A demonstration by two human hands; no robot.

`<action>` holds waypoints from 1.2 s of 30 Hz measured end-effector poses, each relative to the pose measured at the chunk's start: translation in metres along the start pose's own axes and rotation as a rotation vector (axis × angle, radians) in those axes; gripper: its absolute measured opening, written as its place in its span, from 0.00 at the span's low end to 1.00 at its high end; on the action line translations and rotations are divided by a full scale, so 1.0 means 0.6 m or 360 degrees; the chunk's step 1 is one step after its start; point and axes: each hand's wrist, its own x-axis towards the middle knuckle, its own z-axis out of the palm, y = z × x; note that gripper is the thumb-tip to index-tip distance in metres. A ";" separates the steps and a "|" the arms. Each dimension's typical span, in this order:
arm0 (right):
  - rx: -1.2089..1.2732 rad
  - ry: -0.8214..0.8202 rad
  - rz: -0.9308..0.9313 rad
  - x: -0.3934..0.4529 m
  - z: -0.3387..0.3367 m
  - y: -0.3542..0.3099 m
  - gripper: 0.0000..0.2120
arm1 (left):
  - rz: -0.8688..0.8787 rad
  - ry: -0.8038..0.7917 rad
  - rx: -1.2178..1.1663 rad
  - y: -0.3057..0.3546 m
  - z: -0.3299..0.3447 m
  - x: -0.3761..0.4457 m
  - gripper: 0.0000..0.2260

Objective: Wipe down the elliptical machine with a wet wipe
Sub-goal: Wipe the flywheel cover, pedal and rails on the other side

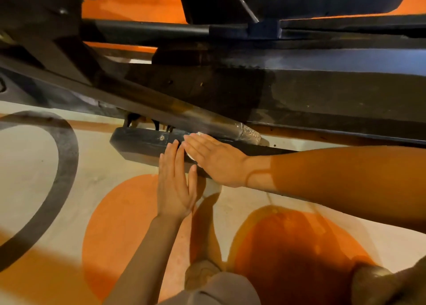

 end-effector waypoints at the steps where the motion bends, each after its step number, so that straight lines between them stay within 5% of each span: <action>1: -0.0006 0.0016 0.0005 0.009 0.000 -0.005 0.28 | -0.0051 0.0023 0.0010 -0.003 -0.002 0.002 0.24; 12: -0.0234 -0.0170 0.0310 -0.032 0.014 -0.045 0.32 | -0.0244 -0.0034 0.0221 -0.096 -0.032 0.021 0.27; 25: -0.0054 0.0180 0.0312 0.162 0.004 -0.074 0.29 | 0.0036 -0.0158 0.0045 -0.149 -0.055 0.027 0.23; 32: -0.0201 0.0240 0.0205 0.086 0.026 -0.076 0.28 | 0.0036 -0.0196 0.0065 -0.155 -0.059 0.025 0.23; 36: -0.0466 0.0055 0.0183 0.002 0.038 -0.054 0.33 | -0.0016 -0.0186 0.0062 -0.148 -0.057 0.026 0.23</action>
